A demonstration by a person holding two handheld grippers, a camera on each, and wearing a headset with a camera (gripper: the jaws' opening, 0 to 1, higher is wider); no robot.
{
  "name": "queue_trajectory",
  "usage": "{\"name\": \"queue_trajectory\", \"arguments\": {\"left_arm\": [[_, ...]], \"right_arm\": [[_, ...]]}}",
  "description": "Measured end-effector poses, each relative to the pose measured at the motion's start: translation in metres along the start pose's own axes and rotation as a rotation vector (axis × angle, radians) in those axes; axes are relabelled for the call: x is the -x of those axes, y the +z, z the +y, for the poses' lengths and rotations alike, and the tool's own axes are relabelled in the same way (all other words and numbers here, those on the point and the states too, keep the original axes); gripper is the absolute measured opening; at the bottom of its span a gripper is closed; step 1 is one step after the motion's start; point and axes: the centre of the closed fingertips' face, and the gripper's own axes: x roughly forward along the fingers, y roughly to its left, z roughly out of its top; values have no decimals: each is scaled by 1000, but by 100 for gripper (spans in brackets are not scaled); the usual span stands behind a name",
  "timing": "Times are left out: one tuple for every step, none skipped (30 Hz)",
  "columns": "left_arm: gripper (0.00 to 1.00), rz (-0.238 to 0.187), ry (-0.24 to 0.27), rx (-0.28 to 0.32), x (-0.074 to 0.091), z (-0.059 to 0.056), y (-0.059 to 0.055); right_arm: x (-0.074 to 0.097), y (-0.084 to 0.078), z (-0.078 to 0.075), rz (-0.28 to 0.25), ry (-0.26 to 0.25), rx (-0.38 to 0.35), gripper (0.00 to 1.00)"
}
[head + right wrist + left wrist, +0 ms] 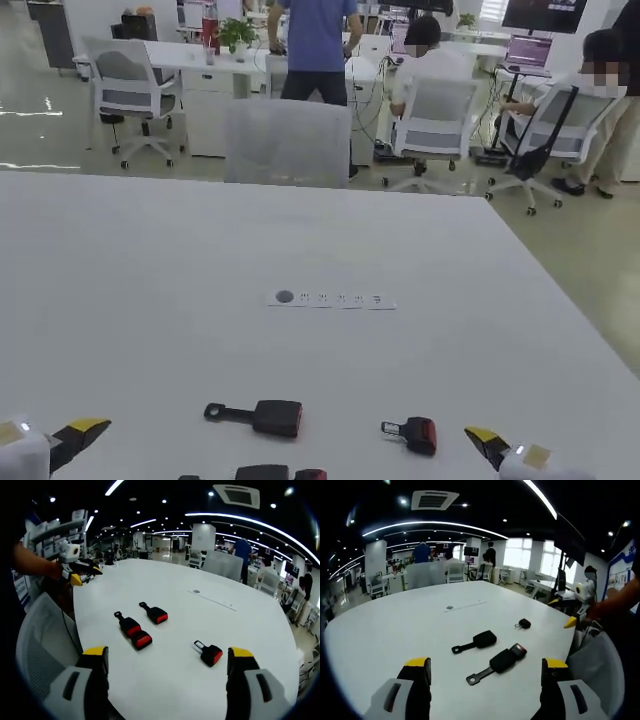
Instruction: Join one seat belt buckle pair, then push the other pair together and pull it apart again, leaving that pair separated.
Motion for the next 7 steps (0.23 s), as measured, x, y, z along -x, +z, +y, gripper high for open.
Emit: {"name": "queue_trajectory", "arguments": {"left_arm": [[93, -5, -1, 2, 1, 0, 0], [93, -9, 0, 4, 2, -1, 0], [93, -9, 0, 4, 2, 0, 0], [93, -9, 1, 6, 2, 0, 0], [93, -9, 3, 7, 3, 0, 0], [93, -12, 6, 8, 3, 0, 0], [93, -20, 10, 14, 5, 0, 2]], "right_arm": [[1, -1, 1, 1, -4, 4, 100], [3, 0, 3, -2, -5, 8, 100], [4, 0, 4, -5, -5, 8, 100], [5, 0, 5, -13, -4, 8, 100], [6, 1, 6, -17, -3, 8, 100], [7, 0, 6, -23, -3, 7, 100], [7, 0, 6, -24, -3, 0, 100]]}}
